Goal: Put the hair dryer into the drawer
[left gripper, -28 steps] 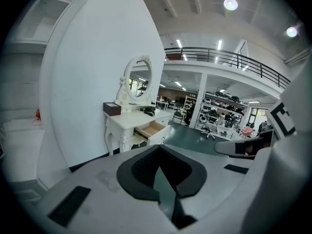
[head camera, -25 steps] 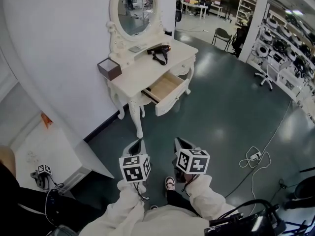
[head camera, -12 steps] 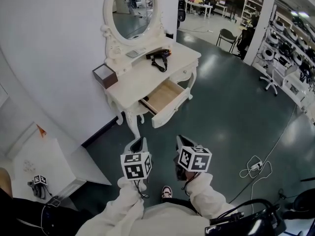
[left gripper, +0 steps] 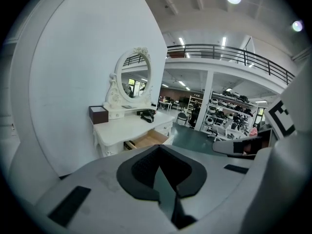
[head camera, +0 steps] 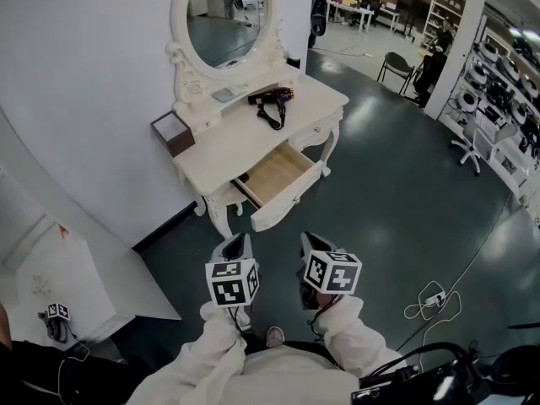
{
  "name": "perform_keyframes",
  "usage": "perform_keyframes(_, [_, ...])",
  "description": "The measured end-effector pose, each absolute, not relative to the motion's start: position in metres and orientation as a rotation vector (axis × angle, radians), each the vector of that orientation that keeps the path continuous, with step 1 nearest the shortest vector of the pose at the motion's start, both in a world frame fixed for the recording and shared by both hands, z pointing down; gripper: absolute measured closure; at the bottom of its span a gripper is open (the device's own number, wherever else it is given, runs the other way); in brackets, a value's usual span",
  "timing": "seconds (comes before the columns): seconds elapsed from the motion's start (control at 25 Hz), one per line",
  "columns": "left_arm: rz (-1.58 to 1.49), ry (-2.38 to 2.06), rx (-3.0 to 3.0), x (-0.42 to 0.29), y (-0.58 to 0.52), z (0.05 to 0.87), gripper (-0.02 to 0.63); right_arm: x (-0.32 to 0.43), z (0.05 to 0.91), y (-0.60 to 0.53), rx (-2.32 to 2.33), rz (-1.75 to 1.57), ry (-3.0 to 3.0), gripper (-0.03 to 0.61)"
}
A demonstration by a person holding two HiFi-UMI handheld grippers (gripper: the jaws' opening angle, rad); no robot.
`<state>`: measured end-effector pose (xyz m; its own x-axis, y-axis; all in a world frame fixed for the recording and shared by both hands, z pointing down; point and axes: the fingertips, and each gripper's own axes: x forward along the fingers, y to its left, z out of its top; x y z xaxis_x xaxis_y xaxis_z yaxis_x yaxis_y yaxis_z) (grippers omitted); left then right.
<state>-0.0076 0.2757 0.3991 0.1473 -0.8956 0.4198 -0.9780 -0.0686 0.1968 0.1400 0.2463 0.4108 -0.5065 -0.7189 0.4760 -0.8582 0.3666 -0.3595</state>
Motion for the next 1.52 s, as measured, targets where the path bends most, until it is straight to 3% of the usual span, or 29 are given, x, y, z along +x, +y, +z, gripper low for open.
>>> perform_keyframes(0.92, [0.283, -1.747, 2.022, -0.015, 0.155, 0.417, 0.612, 0.129, 0.433, 0.138, 1.402, 0.891, -2.347, 0.517])
perform_keyframes(1.52, [0.265, -1.76, 2.032, -0.062, 0.03, 0.403, 0.612, 0.082, 0.414, 0.016, 1.398, 0.848, -2.351, 0.517])
